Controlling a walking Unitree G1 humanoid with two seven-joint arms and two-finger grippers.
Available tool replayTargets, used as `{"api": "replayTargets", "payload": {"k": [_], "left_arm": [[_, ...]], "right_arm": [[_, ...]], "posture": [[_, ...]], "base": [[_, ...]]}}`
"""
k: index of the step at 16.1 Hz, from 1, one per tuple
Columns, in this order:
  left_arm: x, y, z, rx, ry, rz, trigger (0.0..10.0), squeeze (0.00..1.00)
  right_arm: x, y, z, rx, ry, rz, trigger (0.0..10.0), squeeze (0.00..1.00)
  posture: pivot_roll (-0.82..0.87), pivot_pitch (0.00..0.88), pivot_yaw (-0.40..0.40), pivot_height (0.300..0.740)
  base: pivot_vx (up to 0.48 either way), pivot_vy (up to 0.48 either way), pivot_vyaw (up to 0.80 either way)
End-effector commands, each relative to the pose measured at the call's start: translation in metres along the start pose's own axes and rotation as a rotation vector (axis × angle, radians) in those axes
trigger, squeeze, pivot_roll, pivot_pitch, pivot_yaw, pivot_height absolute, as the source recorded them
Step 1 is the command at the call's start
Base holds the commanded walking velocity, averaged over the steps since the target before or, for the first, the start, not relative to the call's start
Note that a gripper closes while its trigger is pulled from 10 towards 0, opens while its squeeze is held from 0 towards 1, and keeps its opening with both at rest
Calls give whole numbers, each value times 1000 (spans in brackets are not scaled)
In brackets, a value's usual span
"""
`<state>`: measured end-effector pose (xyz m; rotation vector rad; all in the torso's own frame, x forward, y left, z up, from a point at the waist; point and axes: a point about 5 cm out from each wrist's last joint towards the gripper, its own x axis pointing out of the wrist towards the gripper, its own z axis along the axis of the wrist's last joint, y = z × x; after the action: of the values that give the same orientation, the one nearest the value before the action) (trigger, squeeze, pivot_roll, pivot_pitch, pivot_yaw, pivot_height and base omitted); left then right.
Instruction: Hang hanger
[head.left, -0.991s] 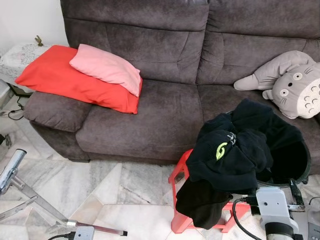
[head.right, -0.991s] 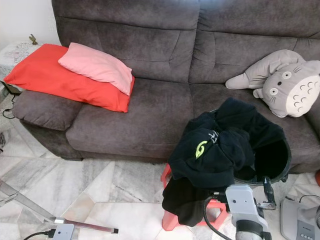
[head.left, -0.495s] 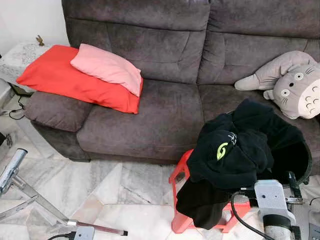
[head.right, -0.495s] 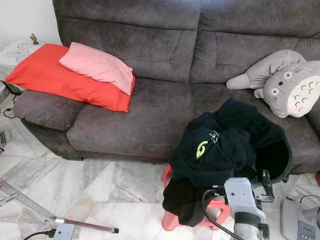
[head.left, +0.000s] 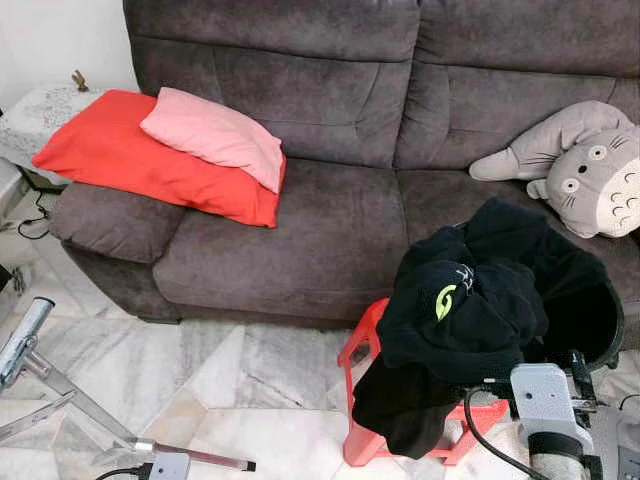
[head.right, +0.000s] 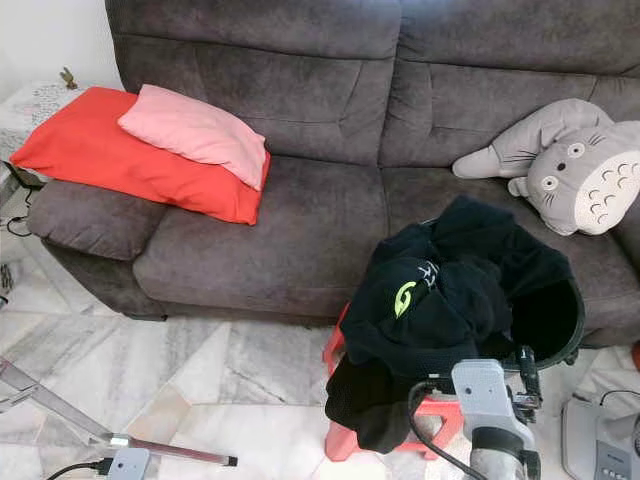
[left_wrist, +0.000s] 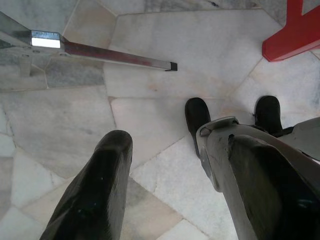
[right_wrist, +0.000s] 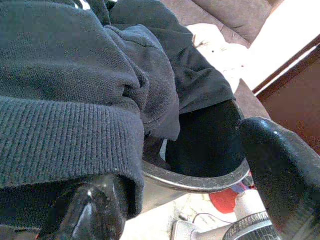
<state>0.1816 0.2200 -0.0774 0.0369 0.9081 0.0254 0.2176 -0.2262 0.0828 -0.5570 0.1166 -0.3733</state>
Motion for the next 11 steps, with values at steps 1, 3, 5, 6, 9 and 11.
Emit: {"api": "replayTargets", "payload": {"k": [1,3,5,6,9,11], "left_arm": [[-3,2,-12,13,45,3,10000,0],[-3,2,-12,22,45,0,10000,0],[-3,2,-12,27,45,0,10000,0],[-3,2,-12,27,45,0,10000,0],[-3,2,-11,31,45,0,10000,0],[-3,2,-11,35,45,-1,10000,0]], "right_arm": [[1,-4,-6,-8,17,-13,10000,0],[4,2,-6,6,17,27,10000,0],[4,7,-7,12,8,57,10000,0],[4,7,-6,15,-3,65,10000,0],[7,5,-4,-9,-32,63,0,0],[7,6,-4,7,-37,66,0,0]], "posture": [[-165,192,-21,740],[-164,191,-19,740],[-161,190,-18,740],[-159,189,-18,740],[-159,191,-16,740],[-160,191,-15,740]], "base": [[0,0,0],[0,0,0],[0,0,0],[0,0,0],[0,0,0],[0,0,0]]}}
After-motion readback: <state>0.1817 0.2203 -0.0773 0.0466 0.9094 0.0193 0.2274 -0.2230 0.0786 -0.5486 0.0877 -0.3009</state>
